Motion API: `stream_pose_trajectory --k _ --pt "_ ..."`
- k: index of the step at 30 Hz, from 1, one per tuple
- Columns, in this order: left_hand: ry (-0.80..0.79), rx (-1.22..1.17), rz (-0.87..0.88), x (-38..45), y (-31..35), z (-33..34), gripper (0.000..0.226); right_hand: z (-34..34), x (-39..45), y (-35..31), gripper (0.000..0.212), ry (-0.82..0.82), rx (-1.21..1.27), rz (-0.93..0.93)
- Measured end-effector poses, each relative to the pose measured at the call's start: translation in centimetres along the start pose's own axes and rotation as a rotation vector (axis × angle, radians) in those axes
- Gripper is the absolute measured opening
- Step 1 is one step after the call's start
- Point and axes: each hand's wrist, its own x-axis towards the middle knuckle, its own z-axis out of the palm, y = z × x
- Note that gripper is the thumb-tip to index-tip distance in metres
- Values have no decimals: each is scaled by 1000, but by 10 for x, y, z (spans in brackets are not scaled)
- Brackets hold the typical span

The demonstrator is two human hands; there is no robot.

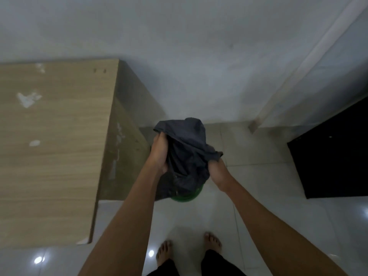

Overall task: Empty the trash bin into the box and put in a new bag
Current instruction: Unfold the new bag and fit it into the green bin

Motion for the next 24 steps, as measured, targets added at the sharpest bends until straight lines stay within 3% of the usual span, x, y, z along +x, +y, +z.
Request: stream_pose_trajectory --k 3,5,9,12,17,24 --pt "-7 -22 -30 42 -45 -11 73 15 30 49 33 10 145 63" --pt "-28 -30 -38 68 -72 -19 68 25 51 81 31 -15 188 80" --pt "-88 11 -21 123 -125 -37 72 42 89 135 31 57 278 -59" --pt "-126 34 17 167 -167 -54 71 61 124 176 31 22 227 -157" --pt "-186 108 96 228 -231 -76 46 96 183 252 30 -68 61 -296" --pt "-183 521 339 278 -284 -95 32 113 215 328 15 -136 -142 -358"
